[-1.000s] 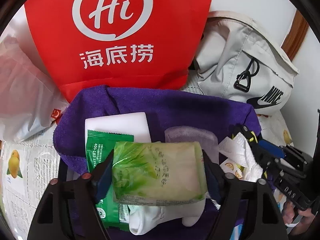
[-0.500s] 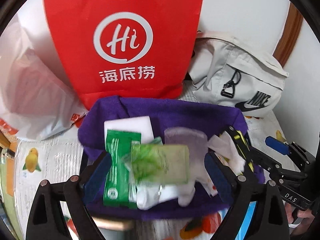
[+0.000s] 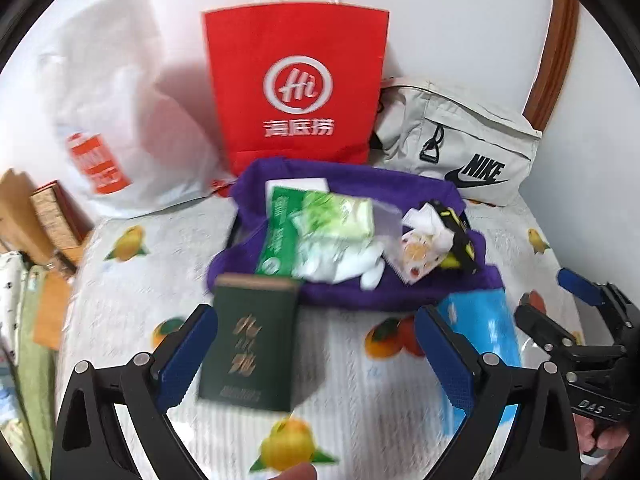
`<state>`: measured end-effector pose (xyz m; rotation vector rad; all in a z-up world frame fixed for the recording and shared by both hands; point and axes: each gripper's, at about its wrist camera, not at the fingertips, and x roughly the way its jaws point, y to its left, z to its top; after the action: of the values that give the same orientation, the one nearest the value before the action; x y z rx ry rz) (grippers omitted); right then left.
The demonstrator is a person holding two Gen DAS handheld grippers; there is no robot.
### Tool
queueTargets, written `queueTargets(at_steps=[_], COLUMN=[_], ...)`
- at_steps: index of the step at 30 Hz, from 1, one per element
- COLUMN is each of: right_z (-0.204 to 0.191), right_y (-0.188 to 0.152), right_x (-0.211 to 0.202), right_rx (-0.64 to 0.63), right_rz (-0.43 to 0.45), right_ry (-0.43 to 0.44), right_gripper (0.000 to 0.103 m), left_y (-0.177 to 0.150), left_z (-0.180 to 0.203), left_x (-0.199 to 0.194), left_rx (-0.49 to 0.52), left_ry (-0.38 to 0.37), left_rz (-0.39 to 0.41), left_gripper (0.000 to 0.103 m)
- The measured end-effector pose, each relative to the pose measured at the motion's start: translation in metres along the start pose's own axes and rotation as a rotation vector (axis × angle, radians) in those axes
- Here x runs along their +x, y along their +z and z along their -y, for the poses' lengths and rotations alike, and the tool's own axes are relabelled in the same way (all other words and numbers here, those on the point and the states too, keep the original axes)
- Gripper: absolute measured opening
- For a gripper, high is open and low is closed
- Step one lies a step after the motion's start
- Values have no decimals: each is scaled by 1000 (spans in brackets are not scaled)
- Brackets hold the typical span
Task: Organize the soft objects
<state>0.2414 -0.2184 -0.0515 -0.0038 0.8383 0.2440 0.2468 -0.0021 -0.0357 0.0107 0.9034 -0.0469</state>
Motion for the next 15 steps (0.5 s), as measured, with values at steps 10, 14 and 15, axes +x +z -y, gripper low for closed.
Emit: queueTargets(at_steps=[10, 14, 15], right_z=[-36, -42, -43], right_y=[-64, -88, -94], right_x=[-88, -116, -122], right_rx=[44, 57, 59], right_rz=[71, 88, 94], right_ry=[-72, -100, -101], right_gripper=[100, 100, 100], left_y=[-76, -105, -111], left_z=[-9, -10, -9], left_x=[-81, -103, -107], left_rx=[-16, -45, -48], left_ry=[18, 19, 20], left_rz=[93, 115, 120], left_gripper=[100, 100, 100])
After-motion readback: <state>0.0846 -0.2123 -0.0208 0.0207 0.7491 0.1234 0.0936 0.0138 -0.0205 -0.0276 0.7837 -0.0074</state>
